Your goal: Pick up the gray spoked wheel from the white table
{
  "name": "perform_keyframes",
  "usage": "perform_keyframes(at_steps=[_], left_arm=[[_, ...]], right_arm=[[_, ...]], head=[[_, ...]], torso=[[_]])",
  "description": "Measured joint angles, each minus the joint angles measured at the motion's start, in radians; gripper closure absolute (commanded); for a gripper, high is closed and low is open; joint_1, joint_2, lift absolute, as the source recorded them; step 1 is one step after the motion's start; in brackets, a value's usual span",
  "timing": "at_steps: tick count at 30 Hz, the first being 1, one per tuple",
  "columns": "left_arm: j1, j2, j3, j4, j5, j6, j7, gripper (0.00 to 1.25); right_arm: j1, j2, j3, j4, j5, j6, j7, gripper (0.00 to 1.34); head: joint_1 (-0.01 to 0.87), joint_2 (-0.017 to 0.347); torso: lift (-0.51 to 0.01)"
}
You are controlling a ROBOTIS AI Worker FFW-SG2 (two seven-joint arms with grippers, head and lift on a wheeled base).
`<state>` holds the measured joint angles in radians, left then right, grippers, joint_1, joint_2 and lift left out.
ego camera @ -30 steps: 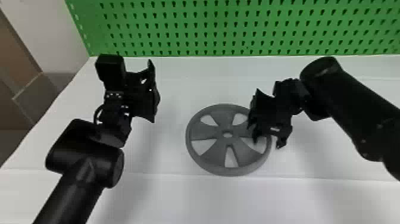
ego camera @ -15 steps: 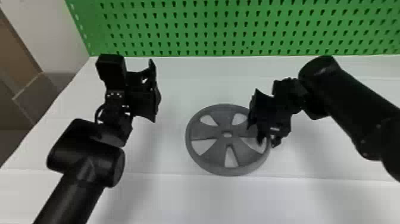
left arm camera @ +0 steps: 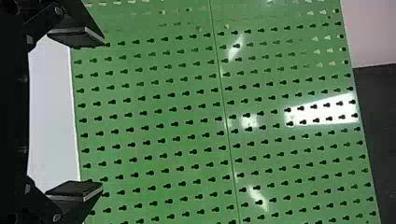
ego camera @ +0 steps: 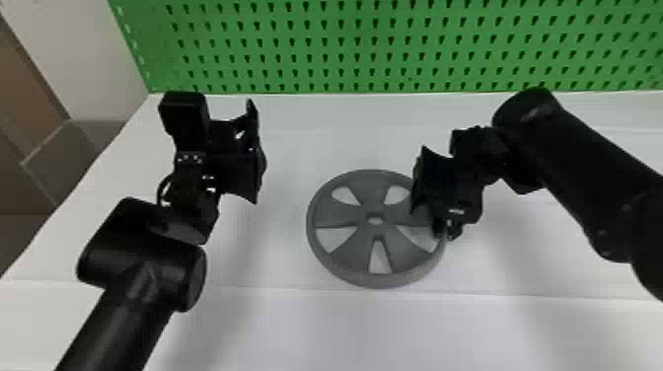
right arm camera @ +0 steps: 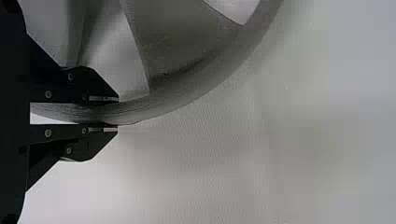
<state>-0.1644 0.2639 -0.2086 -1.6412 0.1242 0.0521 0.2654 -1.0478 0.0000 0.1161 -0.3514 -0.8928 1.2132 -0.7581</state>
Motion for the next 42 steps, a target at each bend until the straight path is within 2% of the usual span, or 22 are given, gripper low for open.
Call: perform_keyframes(at_steps=[1,2,14,21,27,33,42], left_arm=[[0.000,0.000,0.000,0.000,0.000,0.000,0.000,0.19],[0.000,0.000,0.000,0.000,0.000,0.000,0.000,0.19],[0.000,0.000,0.000,0.001,-0.002,0.000,0.000,0.19],[0.003,0.000,0.001,0.001,-0.003,0.000,0.000,0.19],[0.009,0.000,0.006,0.000,-0.001,0.000,0.000,0.19],[0.015,0.000,0.008,0.000,0.001,0.000,0.000,0.19],[0.023,0.000,0.016,-0.006,0.003,0.000,0.000,0.19]], right_arm=[[0.000,0.000,0.003,0.000,0.000,0.000,0.004,1.26],[0.000,0.000,0.006,0.000,0.000,0.000,0.005,1.28],[0.000,0.000,0.036,-0.005,0.000,0.003,0.013,1.28],[-0.001,0.000,0.064,-0.039,0.000,0.020,0.013,1.28],[0.011,0.000,0.076,-0.130,0.002,0.075,0.012,1.28],[0.027,0.000,0.056,-0.256,0.021,0.158,0.011,1.28],[0.082,-0.001,0.039,-0.480,0.067,0.203,0.011,1.28]], head=[[0.779,0.107],[0.779,0.107],[0.779,0.107],[0.779,0.107],[0.779,0.107],[0.779,0.107],[0.779,0.109]], torso=[[-0.088],[-0.088],[-0.088],[-0.088],[-0.088],[-0.088],[-0.088]])
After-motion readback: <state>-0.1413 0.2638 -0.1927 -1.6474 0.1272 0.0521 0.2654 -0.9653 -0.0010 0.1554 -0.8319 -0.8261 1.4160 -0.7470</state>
